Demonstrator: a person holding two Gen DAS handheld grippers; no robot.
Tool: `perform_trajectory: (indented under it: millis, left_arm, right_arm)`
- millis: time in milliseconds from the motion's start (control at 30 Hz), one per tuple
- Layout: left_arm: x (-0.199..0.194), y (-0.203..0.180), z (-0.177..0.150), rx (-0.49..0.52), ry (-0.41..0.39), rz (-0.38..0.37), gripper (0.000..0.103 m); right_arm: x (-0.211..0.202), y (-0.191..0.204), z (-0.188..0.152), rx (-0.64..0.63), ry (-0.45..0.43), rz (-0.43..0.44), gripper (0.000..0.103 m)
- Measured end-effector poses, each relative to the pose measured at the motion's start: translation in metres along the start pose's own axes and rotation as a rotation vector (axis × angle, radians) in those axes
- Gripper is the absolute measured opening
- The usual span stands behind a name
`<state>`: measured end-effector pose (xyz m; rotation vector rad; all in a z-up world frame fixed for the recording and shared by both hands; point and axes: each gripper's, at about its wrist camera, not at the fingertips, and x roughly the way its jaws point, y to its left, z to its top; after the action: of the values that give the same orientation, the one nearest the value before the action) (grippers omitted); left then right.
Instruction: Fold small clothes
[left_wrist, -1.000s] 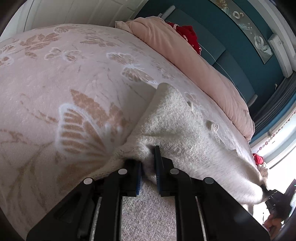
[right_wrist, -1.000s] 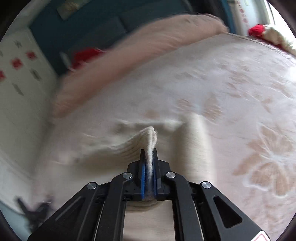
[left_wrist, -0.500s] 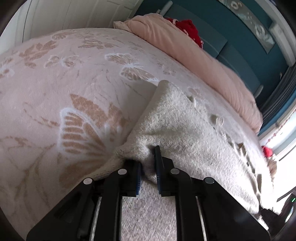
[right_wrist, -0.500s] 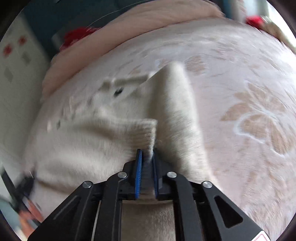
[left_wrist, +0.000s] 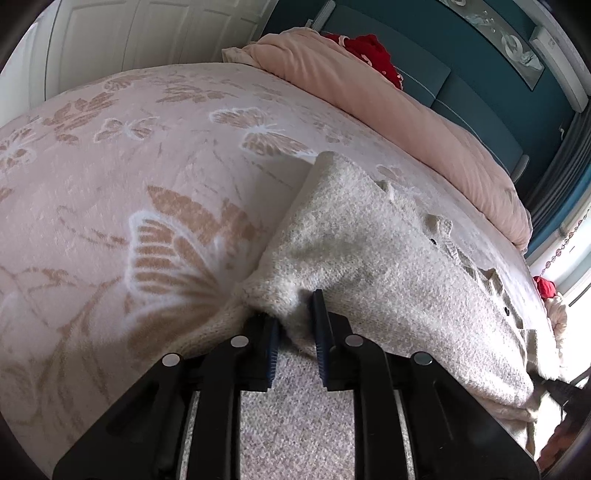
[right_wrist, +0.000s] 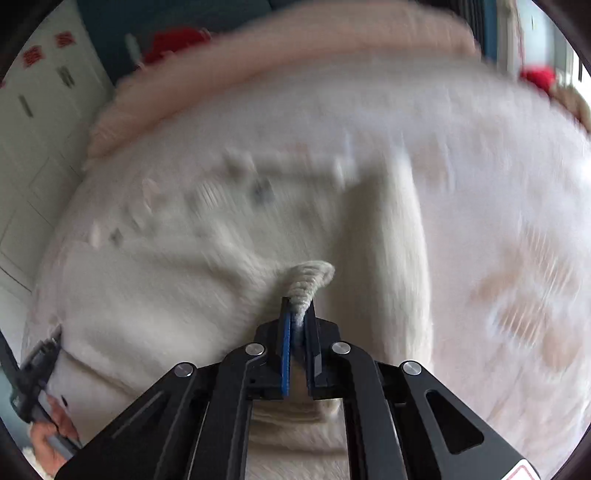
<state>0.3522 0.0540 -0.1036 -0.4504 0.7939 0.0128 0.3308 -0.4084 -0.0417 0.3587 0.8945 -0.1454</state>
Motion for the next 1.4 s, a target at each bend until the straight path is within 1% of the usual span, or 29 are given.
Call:
perform_trajectory:
  millis: [67, 100, 167, 200, 233, 267, 333, 367, 400, 433, 467, 500, 533, 567, 600, 700, 767, 800, 833, 900, 1000, 1100, 1133, 1167, 1200, 1233, 1267, 1300, 1400]
  left_arm:
    - [0.0, 0.0, -0.001, -0.001, -0.007, -0.004, 0.017]
    - [0.001, 0.001, -0.002, -0.003, -0.009, -0.006, 0.017]
    - [0.002, 0.001, -0.003, -0.004, -0.011, -0.006, 0.017]
    - [0.003, 0.0, -0.003, -0.001, -0.01, -0.001, 0.017]
    - [0.003, 0.0, -0.003, 0.0, -0.009, 0.0, 0.017]
    - [0.002, 0.0, -0.003, 0.0, -0.008, 0.002, 0.017]
    - [0.001, 0.0, -0.002, -0.004, -0.004, -0.001, 0.017]
    - [-0.001, 0.0, -0.001, -0.01, -0.001, -0.006, 0.017]
    - [-0.006, 0.002, 0.002, -0.031, 0.017, -0.025, 0.017]
    - [-0.01, 0.004, 0.004, -0.045, 0.032, -0.039, 0.019]
    - [-0.02, 0.007, 0.003, -0.065, 0.057, -0.057, 0.029]
    - [-0.037, 0.012, -0.001, -0.074, 0.076, -0.065, 0.037]
    - [-0.059, 0.019, -0.007, -0.083, 0.085, -0.063, 0.058]
    - [-0.076, 0.025, -0.013, -0.092, 0.082, -0.065, 0.076]
    - [-0.106, 0.038, -0.024, -0.105, 0.072, -0.084, 0.088]
    - [-0.168, 0.074, -0.058, -0.124, 0.1, -0.087, 0.092]
    - [-0.191, 0.099, -0.084, -0.151, 0.156, -0.053, 0.092]
    - [-0.199, 0.111, -0.096, -0.178, 0.18, -0.057, 0.092]
    - [-0.212, 0.121, -0.108, -0.209, 0.176, -0.096, 0.092]
    - [-0.229, 0.123, -0.122, -0.216, 0.154, -0.109, 0.094]
    - [-0.23, 0.108, -0.133, -0.203, 0.19, -0.132, 0.097]
    - [-0.219, 0.088, -0.135, -0.147, 0.199, -0.091, 0.098]
    - [-0.217, 0.083, -0.133, -0.136, 0.202, -0.078, 0.097]
    - [-0.215, 0.077, -0.131, -0.125, 0.207, -0.076, 0.089]
    - [-0.212, 0.072, -0.13, -0.119, 0.222, -0.104, 0.054]
    - [-0.211, 0.073, -0.129, -0.116, 0.254, -0.131, 0.035]
    - [-0.206, 0.07, -0.128, -0.111, 0.306, -0.131, 0.013]
    - [-0.205, 0.068, -0.126, -0.107, 0.326, -0.113, 0.01]
    - [-0.229, 0.067, -0.113, -0.091, 0.283, -0.106, 0.007]
  right_arm:
    - [-0.019, 0.002, 0.014, -0.003, -0.099, 0.009, 0.005]
    - [-0.019, 0.001, 0.019, -0.011, -0.122, -0.014, 0.005]
    - [0.018, -0.008, 0.017, -0.007, -0.008, -0.093, 0.005]
    - [0.047, -0.016, 0.005, -0.017, 0.111, -0.187, 0.004]
    - [0.053, -0.017, -0.003, -0.034, 0.113, -0.19, 0.002]
    - [0.042, -0.016, -0.007, -0.033, 0.059, -0.185, 0.005]
    - [0.011, -0.015, -0.014, 0.058, 0.042, -0.125, 0.014]
    - [-0.003, -0.015, -0.021, 0.075, 0.029, -0.107, 0.017]
    - [-0.03, -0.013, -0.035, 0.079, -0.003, -0.1, 0.021]
    - [-0.047, -0.012, -0.047, 0.078, -0.015, -0.106, 0.035]
    - [-0.067, -0.012, -0.064, 0.081, -0.019, -0.107, 0.051]
    - [-0.085, -0.015, -0.082, 0.087, -0.014, -0.098, 0.055]
    - [-0.108, -0.02, -0.11, 0.091, 0.016, -0.08, 0.057]
    - [-0.117, -0.02, -0.127, 0.091, 0.042, -0.077, 0.058]
    - [-0.134, -0.025, -0.155, 0.096, 0.092, -0.074, 0.058]
    - [-0.164, -0.035, -0.213, 0.155, 0.189, -0.057, 0.059]
    - [-0.176, -0.043, -0.241, 0.242, 0.224, 0.004, 0.064]
    - [-0.176, -0.043, -0.254, 0.276, 0.231, 0.03, 0.066]
    - [-0.178, -0.043, -0.266, 0.308, 0.237, 0.055, 0.068]
    - [-0.176, -0.037, -0.277, 0.312, 0.235, 0.058, 0.07]
    - [-0.173, -0.021, -0.276, 0.297, 0.204, 0.078, 0.072]
    - [-0.165, -0.008, -0.272, 0.281, 0.182, 0.055, 0.075]
    - [-0.162, -0.002, -0.27, 0.272, 0.166, 0.042, 0.075]
    - [-0.161, 0.0, -0.268, 0.269, 0.158, 0.039, 0.068]
    - [-0.16, 0.004, -0.265, 0.264, 0.15, 0.042, 0.057]
    - [-0.162, 0.001, -0.265, 0.263, 0.158, 0.054, 0.017]
    - [-0.16, 0.002, -0.262, 0.271, 0.178, 0.075, 0.013]
    - [-0.163, 0.0, -0.259, 0.289, 0.179, 0.09, 0.012]
    - [-0.194, 0.005, -0.243, 0.264, 0.112, 0.109, 0.011]
